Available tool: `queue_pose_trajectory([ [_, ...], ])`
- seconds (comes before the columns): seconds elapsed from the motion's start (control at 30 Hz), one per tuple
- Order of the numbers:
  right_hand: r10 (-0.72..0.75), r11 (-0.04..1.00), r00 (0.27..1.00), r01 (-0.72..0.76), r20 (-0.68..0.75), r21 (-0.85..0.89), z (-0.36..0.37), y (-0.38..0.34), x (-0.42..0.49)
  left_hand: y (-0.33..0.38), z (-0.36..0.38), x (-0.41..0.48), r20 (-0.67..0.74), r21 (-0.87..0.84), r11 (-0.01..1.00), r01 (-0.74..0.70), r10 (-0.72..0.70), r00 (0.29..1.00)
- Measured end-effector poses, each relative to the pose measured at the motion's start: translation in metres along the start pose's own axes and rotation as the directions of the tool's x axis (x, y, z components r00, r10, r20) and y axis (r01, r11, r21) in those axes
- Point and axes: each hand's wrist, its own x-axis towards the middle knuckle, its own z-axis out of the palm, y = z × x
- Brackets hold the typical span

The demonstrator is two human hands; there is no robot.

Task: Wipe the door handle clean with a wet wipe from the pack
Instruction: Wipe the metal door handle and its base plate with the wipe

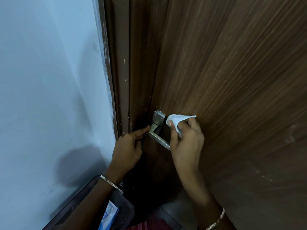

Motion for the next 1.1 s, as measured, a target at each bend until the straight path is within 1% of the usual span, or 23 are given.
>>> queue_pose_trajectory([
  [0.07, -0.039, 0.997, 0.999, 0.040, 0.008, -0.071, 0.011, 0.004, -0.002, 0.000, 0.002, 0.000, -0.017, 0.022, 1.000, 0.015, -0.014, 1.000],
  [0.17, -0.075, 0.993, 0.996, 0.080, 0.049, -0.089, 0.026, 0.007, -0.004, -0.001, 0.003, -0.002, -0.023, 0.039, 0.999, 0.025, -0.024, 0.999],
  [0.33, -0.125, 0.968, 0.983, 0.150, 0.134, -0.202, 0.038, -0.012, 0.001, -0.003, 0.003, -0.002, -0.022, 0.070, 0.997, 0.028, -0.026, 0.999],
  [0.43, -0.180, 0.941, 0.965, 0.225, 0.190, -0.251, 0.038, -0.018, 0.002, -0.002, 0.004, -0.003, -0.029, 0.073, 0.997, 0.019, -0.017, 0.999],
  [0.5, -0.227, 0.911, 0.944, 0.292, 0.239, -0.290, 0.041, -0.017, 0.003, -0.002, 0.005, -0.003, -0.032, 0.079, 0.997, 0.013, -0.011, 0.999],
  [0.6, -0.299, 0.833, 0.870, 0.438, 0.391, -0.338, 0.052, -0.016, 0.004, 0.000, 0.004, -0.002, -0.052, 0.089, 0.996, 0.012, -0.007, 0.999],
  [0.67, -0.312, 0.792, 0.833, 0.493, 0.456, -0.359, 0.056, -0.015, 0.005, 0.001, 0.004, -0.002, -0.050, 0.098, 0.995, 0.026, -0.022, 0.999],
  [0.73, -0.320, 0.796, 0.826, 0.500, 0.464, -0.341, 0.052, -0.011, 0.004, 0.003, 0.004, -0.003, -0.043, 0.113, 0.993, 0.042, -0.037, 0.998],
  [0.83, -0.350, 0.838, 0.860, 0.464, 0.371, -0.286, 0.037, 0.001, -0.004, 0.003, 0.004, -0.003, -0.047, 0.121, 0.990, 0.069, -0.063, 0.997],
  [0.87, -0.343, 0.860, 0.878, 0.436, 0.333, -0.266, 0.032, 0.005, -0.008, 0.003, 0.004, -0.003, -0.051, 0.114, 0.990, 0.079, -0.073, 0.996],
  [0.93, -0.297, 0.902, 0.904, 0.371, 0.308, -0.221, 0.024, 0.013, -0.018, 0.004, 0.005, -0.004, -0.050, 0.071, 0.995, 0.076, -0.072, 0.996],
  [1.0, -0.257, 0.928, 0.914, 0.324, 0.315, -0.182, 0.020, 0.016, -0.025, 0.005, 0.005, -0.005, -0.041, 0.025, 0.997, 0.070, -0.069, 0.997],
  [1.1, -0.243, 0.950, 0.926, 0.287, 0.289, -0.122, 0.024, 0.015, -0.028, 0.004, 0.005, -0.004, -0.046, -0.005, 0.998, 0.069, -0.070, 0.996],
])
